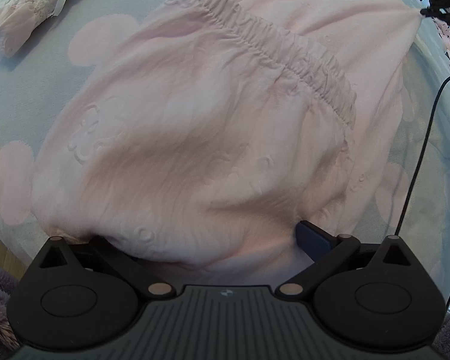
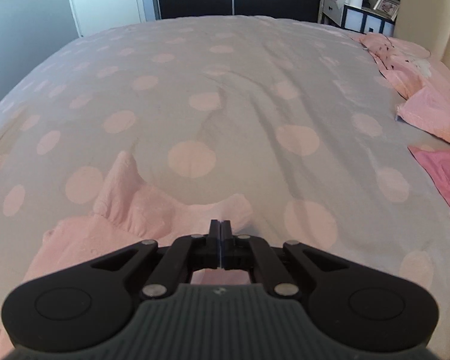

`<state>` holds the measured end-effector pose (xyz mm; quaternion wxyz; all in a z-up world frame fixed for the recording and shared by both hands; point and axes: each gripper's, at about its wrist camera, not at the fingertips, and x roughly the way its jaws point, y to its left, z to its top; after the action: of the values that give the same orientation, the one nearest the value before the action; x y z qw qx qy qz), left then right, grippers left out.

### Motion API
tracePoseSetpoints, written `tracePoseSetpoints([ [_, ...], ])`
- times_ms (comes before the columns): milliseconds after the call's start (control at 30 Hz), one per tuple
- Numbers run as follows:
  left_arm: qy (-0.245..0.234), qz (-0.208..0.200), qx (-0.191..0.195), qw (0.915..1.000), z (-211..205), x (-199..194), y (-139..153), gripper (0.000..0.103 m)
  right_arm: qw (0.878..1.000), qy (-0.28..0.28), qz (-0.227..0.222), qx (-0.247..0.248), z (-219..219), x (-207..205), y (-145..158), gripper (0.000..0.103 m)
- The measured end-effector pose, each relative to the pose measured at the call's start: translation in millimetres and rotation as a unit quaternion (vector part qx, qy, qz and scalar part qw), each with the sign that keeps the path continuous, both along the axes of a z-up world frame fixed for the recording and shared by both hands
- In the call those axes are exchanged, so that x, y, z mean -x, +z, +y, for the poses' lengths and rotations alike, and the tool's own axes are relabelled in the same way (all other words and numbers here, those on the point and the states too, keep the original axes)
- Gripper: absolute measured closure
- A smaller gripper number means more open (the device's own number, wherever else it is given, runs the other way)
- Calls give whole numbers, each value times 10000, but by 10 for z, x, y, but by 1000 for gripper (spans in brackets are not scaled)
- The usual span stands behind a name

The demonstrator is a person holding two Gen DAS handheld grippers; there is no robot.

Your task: Fold clothes

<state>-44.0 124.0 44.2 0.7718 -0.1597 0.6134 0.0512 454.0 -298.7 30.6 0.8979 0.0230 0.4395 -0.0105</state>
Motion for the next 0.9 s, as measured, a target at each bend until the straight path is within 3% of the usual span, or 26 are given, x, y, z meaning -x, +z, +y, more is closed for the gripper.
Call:
tracePoseSetpoints([
  [167, -1, -8, 10, 10000, -41, -2, 94, 0, 9996, -100, -77, 262, -92, 89, -126, 95],
  [300, 9, -12, 26, 10000, -408, -664, 83, 0, 9995, 1, -12, -305, -166, 355, -130, 88],
  [500, 41, -69, 71, 9999, -301, -578, 240, 1, 9894, 524, 381, -1297, 8, 1059, -297, 64],
  [767, 612, -337, 592, 9958, -78, -512, 544, 4, 9659, 546, 1029, -2312, 193, 2044, -560, 54],
  [900, 926, -485, 1028, 9892, 378, -281, 142, 4, 9580, 464, 1288, -2520, 279, 2484, -604, 45],
])
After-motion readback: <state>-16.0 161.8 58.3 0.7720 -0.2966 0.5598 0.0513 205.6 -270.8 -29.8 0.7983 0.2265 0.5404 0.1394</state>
